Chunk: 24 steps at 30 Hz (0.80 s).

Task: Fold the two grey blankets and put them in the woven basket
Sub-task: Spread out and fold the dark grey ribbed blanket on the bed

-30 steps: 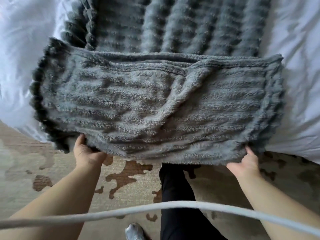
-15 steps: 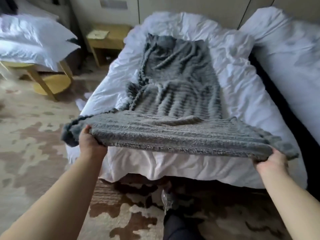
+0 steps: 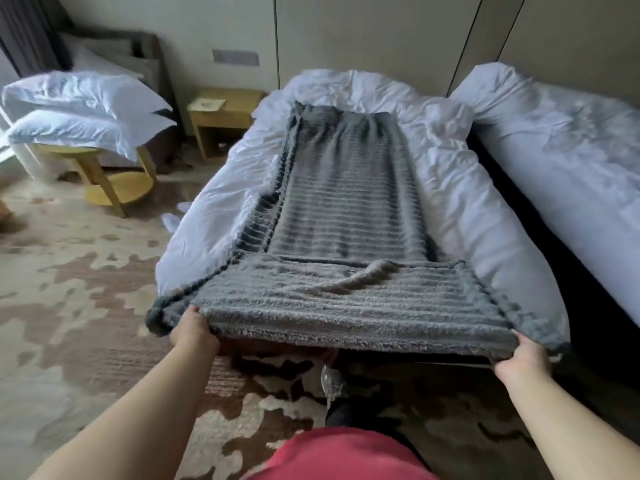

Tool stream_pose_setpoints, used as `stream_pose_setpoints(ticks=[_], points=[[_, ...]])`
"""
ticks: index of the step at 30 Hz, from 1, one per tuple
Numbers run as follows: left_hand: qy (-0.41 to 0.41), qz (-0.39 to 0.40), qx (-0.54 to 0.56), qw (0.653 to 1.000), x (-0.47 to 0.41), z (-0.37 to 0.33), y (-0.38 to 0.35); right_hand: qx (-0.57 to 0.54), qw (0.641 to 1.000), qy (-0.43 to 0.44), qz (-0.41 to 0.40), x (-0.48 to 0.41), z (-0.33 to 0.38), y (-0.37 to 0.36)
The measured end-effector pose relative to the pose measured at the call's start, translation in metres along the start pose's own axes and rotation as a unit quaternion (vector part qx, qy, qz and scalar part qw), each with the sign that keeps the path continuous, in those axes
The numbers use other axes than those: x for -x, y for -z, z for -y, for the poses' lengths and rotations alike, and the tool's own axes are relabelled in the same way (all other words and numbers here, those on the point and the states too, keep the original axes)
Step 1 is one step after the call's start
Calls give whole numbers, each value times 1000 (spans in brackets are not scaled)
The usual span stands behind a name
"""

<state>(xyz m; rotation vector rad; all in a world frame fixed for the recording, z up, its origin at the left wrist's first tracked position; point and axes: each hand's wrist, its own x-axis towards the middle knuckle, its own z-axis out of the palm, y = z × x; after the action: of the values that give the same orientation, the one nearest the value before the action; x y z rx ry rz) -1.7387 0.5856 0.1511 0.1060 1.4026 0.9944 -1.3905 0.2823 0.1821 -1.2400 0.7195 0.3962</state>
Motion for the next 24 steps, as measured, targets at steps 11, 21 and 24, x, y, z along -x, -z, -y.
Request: stream_pose_setpoints(ticks=[11, 21, 24], points=[[-15, -87, -12, 996, -11, 25, 28, -74, 997, -27, -21, -13, -8, 36], [-19, -79, -26, 996, -14, 34, 44, -57, 996, -63, -39, -20, -21, 47], [-27, -43, -61, 997, -9, 41, 54, -5, 999, -44, -32, -13, -23, 60]])
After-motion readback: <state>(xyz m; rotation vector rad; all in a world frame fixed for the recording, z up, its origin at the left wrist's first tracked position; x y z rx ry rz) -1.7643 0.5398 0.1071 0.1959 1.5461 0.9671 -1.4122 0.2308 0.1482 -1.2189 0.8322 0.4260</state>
